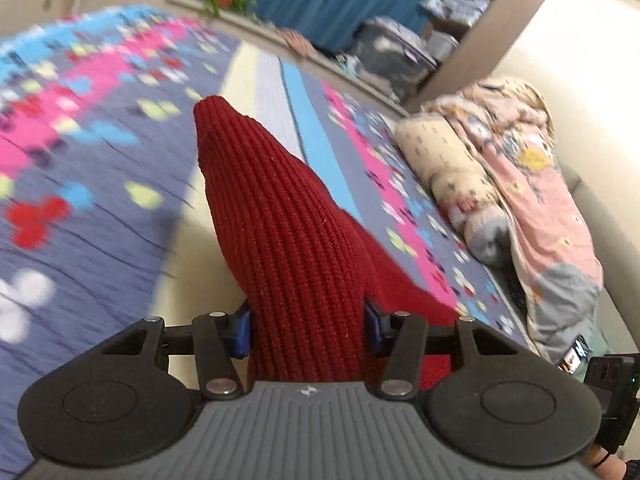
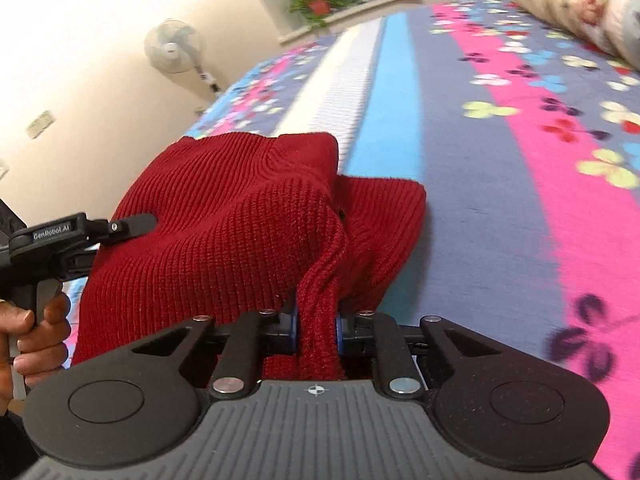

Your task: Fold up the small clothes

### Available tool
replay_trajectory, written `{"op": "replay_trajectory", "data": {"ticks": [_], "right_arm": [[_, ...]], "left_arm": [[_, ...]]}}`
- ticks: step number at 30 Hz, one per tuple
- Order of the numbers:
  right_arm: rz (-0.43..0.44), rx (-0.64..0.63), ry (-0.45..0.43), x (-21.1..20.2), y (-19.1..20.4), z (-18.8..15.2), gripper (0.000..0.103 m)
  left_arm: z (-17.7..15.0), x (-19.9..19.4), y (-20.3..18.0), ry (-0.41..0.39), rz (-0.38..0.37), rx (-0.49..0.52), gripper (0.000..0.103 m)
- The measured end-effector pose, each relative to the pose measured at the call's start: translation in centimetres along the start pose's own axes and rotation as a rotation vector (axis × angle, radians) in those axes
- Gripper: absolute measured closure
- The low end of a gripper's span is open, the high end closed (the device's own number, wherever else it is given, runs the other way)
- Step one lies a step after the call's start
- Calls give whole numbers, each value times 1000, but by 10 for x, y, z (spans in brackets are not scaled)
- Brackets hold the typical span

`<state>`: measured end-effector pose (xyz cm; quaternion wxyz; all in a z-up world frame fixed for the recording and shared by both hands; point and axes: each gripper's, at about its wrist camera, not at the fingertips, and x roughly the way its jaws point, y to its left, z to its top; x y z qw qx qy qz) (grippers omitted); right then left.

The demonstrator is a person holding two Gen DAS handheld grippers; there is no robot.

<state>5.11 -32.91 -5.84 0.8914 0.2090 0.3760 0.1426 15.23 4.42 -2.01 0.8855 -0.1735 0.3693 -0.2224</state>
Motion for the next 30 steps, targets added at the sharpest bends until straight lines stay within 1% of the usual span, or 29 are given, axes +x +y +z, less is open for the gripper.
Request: {"op": "replay_trajectory", "data": {"ticks": [2,4,7,8,9,10,11,12,14,16,18,19,20,21,22,23,24,27,30], "right_arm": [[42,-39,6,12,20,0,87],[77,-75,9,22,38,1,87],[118,-111,31,38,61,-1,87],[120,-122,41,43,66,-2,87],[115,-130,53,47,69,-3,87],[110,-133,70,51,71,-4,86],[115,-130,89,55,71,-5,86],[115,-135,96,56,72,-5,86],[91,-157,105,54,74,-4,86],[105,-130,111,52,70,-4,86],[101,-136,109,49,73,-7,86],[99,-140,106,49,74,-8,86],[95,-139,104,49,75,-9,86],[93,-138,101,51,75,-9,84],[88,-139,99,50,75,-10,82],[82,-136,99,49,75,-10,74],[82,-133,97,49,73,-10,72],[91,-138,85,40,73,-10,69],[89,-155,108,37,73,-12,69]], "left_arm": [[4,-21,20,-19,32,-24,45],[8,-36,40,-21,66,-52,43],[8,-47,75,26,131,-128,38],[6,-49,84,55,172,-143,38],[3,-53,87,69,231,-125,40],[1,-60,84,69,300,-74,40],[0,-68,78,76,340,-11,40],[-1,-77,71,79,341,27,38],[-4,-99,58,73,308,66,38],[-14,-114,43,76,279,130,38],[-29,-116,29,86,276,199,38],[-38,-113,24,91,283,226,41],[-51,-104,22,99,288,249,41],[-63,-95,26,105,282,245,40],[-69,-85,31,164,285,203,39],[-70,-78,36,194,288,150,39],[-68,-80,36,180,280,115,39],[-67,-88,34,155,264,118,40],[-68,-100,33,140,220,93,40]]}}
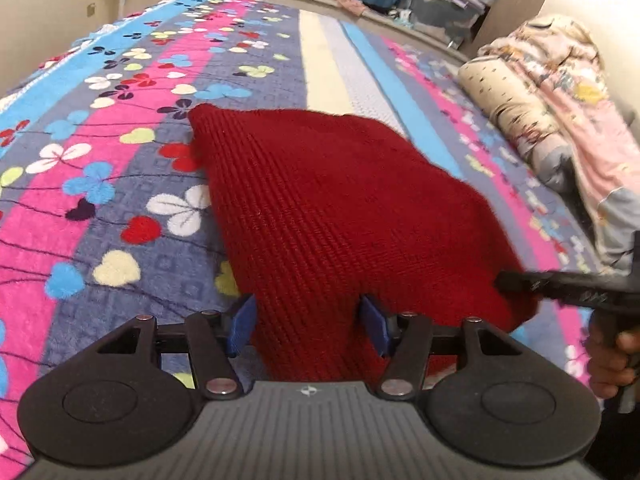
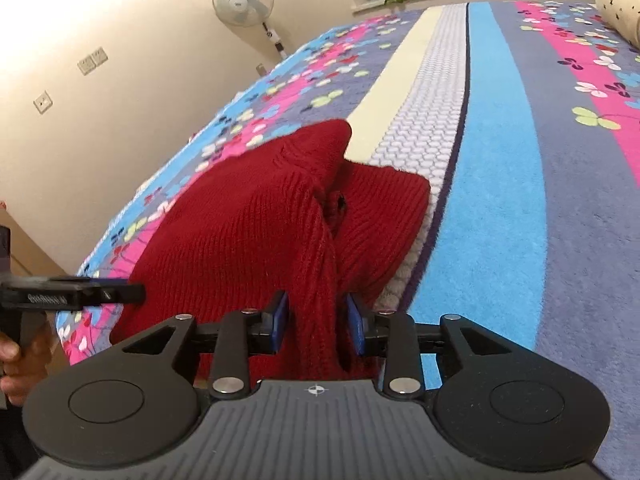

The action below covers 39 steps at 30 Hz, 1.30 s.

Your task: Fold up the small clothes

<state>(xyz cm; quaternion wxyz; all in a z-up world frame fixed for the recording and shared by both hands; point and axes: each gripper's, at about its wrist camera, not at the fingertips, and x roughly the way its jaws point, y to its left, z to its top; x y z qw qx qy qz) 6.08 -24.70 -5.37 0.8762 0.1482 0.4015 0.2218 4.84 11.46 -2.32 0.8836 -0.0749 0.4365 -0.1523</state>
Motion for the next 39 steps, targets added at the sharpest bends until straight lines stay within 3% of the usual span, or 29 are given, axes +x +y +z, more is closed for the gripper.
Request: {"op": "replay_trajectory", "data": {"ticks": [3,6,10,12,14,15,18,21,23,27,29,32,36,39], "right_arm": [[-18,-32,45,5,-2,-4,83],[-15,-34,53,7,-3,-5,86],[-32,-42,69,9,-3,-5,86],[-31,-38,63,5,-1,-4,77],[-72,-70,53,-5,6,-2,70],[-93,-100,36,-13,11,-1,65],[-141,-174,-54,-44,29,1,47],[-178,-189,-126,-73,45,-1,39],[-186,-203,-166,-89,55,-8,37],[-240,-216,-236,-104,68,-26,21],[-252,-197,-254,-103,68,-42,20],[-292,-194,-186,-89,66,-56,21],[-295,-218,-176,-77,65,-58,20],[-317,-214,-150,-63,61,-58,20]], "left_arm": [[-1,-5,0,4,-11,16,40],[1,12,1,88,44,41,39],[0,9,-3,62,47,70,39],[1,-1,-9,25,68,101,38],[2,-14,-16,-29,113,127,27],[1,-22,-21,-66,137,130,16],[-4,-48,-36,-155,168,145,12],[-14,-68,-54,-200,204,148,0],[-25,-80,-65,-232,232,144,0],[-51,-86,-83,-260,276,106,0],[-68,-79,-87,-242,304,44,0],[-83,-59,-91,-122,301,-13,0],[-79,-53,-105,-178,352,94,0],[-76,-44,-105,-152,348,71,0]]}}
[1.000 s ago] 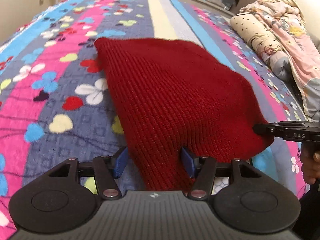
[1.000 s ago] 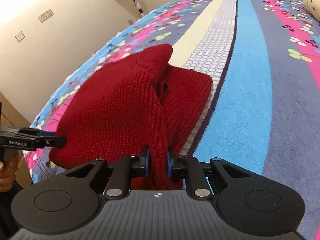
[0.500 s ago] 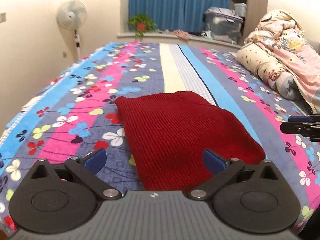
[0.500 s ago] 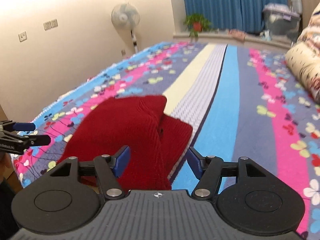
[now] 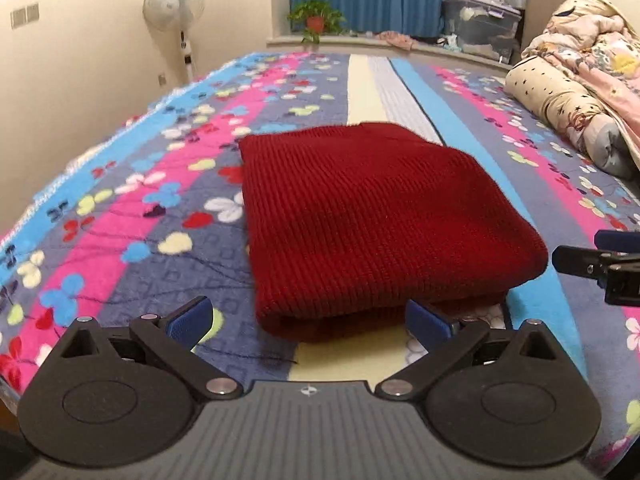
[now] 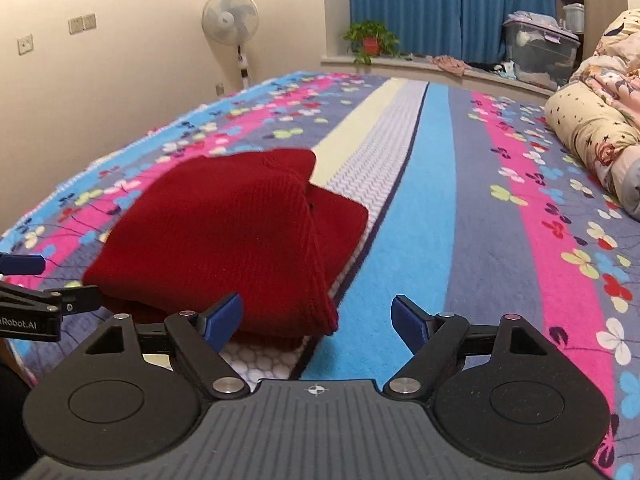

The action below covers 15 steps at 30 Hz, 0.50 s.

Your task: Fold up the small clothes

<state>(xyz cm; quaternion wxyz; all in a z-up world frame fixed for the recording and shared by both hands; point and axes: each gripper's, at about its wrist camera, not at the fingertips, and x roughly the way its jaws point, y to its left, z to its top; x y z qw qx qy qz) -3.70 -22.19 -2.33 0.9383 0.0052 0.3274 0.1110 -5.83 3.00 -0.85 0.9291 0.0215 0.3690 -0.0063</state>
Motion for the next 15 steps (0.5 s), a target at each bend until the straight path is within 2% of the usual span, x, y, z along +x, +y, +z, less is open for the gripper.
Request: {"op": "replay_trajectory", "data": {"ticks": [5,15], "right_arm": [[13,34,25,13,2,1,20],[20,-28,19,18,15,0,20]], "left_arm": [[4,8,10,2,-37,-34,0],[6,15,11,5,-12,-51,0]]}}
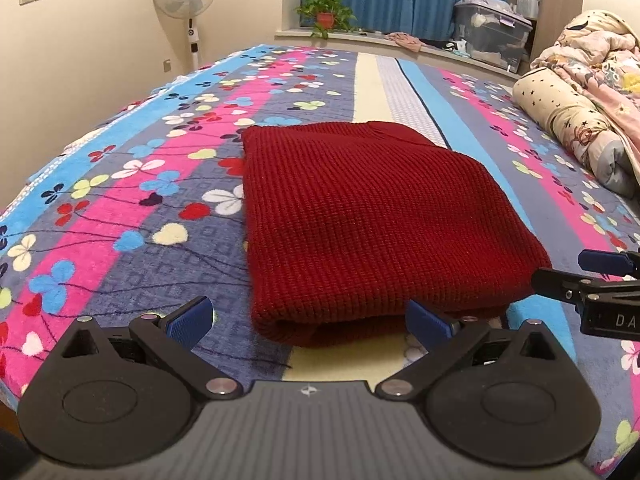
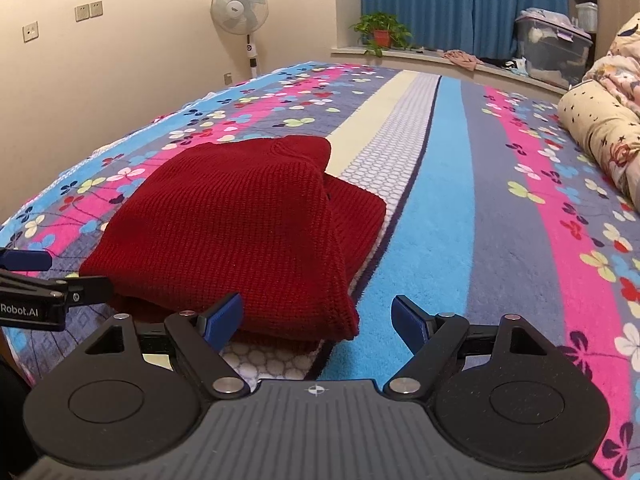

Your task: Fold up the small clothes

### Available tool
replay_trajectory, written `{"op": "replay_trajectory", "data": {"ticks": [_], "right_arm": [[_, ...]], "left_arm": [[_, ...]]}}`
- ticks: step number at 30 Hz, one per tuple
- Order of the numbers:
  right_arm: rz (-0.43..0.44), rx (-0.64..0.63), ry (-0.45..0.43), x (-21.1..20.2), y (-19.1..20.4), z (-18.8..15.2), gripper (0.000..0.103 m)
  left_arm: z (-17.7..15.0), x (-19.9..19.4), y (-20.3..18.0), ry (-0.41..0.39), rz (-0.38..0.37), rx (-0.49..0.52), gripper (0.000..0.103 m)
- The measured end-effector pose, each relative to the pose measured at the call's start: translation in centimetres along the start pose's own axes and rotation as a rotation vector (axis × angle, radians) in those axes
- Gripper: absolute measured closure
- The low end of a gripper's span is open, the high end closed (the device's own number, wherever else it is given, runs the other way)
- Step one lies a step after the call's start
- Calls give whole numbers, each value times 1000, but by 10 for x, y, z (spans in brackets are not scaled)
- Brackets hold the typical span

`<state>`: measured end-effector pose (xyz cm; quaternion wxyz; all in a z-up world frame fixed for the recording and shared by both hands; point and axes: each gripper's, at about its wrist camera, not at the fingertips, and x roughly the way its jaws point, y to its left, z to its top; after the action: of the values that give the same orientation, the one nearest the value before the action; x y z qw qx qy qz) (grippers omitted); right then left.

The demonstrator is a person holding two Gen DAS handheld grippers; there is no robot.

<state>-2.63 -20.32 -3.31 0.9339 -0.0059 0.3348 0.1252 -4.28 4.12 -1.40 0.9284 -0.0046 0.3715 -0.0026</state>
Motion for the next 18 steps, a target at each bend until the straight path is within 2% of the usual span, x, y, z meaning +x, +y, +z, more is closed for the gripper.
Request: {"op": "replay_trajectory", "data": {"ticks": [18], "right_arm": [[0,-5,0,0,2,0,20]], "left_arm": [[-1,-2,0,-2,2,-8,0]]}}
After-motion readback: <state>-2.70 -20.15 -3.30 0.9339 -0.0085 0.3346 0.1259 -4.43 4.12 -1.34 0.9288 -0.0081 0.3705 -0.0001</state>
